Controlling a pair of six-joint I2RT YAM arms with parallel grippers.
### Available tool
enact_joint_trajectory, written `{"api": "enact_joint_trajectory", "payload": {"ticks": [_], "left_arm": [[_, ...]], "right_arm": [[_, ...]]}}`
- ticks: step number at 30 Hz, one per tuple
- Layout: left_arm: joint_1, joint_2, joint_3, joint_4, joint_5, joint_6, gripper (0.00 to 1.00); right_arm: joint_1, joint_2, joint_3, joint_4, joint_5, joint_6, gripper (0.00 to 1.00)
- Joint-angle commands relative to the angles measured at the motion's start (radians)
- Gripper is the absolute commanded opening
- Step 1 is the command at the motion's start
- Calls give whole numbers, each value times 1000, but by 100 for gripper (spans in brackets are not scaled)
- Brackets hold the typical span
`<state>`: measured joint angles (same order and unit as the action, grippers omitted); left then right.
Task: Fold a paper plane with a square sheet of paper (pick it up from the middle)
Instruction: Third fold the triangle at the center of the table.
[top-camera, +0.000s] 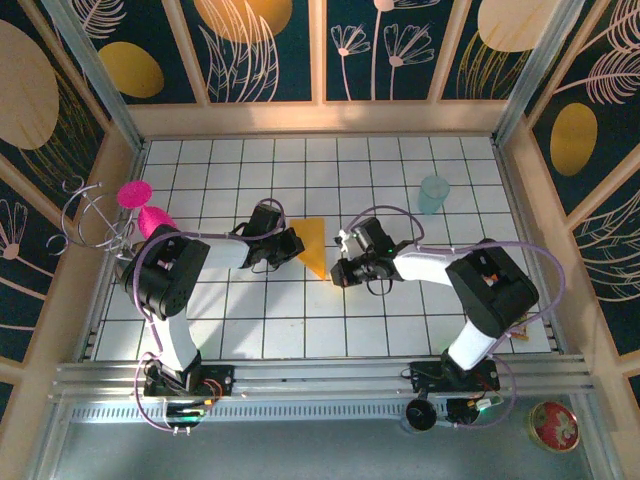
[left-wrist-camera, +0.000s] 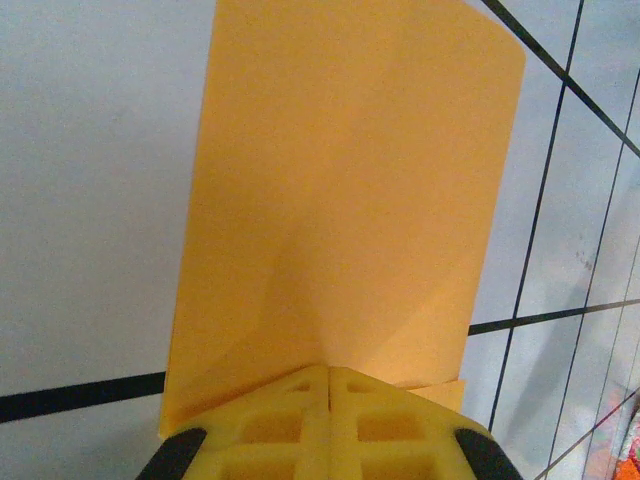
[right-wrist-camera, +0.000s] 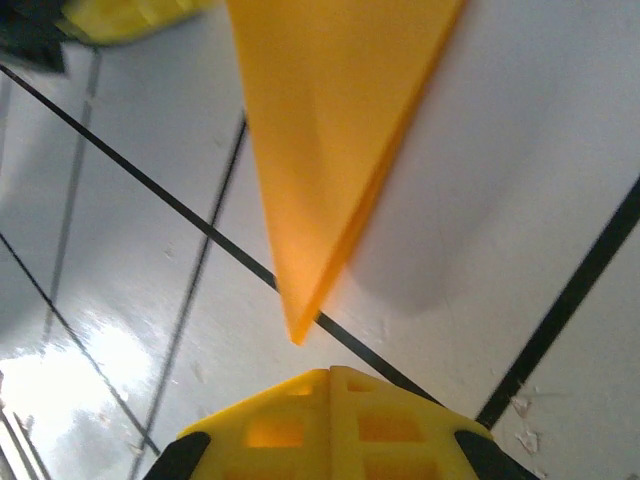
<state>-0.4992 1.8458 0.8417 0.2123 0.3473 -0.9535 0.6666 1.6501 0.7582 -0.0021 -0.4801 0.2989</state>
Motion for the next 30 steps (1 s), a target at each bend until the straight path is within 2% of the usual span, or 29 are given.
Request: {"api": "enact_joint_trajectory", "payload": {"ticks": [1,3,8,15,24,30], "left_arm": [[8,40,-8,-106,-44,20,0],[8,36,-7,-100,-40,16,0],[7,37,-5,-91,-19,13,0],[7,23,4,-79,-4,23,0],[8,30,-27,-41,2,23,1],[45,30,-23,-47,-4,47,5]], "right_arm": [[-1,-14,43,114,-24,75,0],[3,23,67,165,-31,113,0],[4,141,159,160,24,158,0],[10,252,231,84,56,136,0],[10,300,237,-14,131,107,0],[4,301,218,-44,155,93,0]]}}
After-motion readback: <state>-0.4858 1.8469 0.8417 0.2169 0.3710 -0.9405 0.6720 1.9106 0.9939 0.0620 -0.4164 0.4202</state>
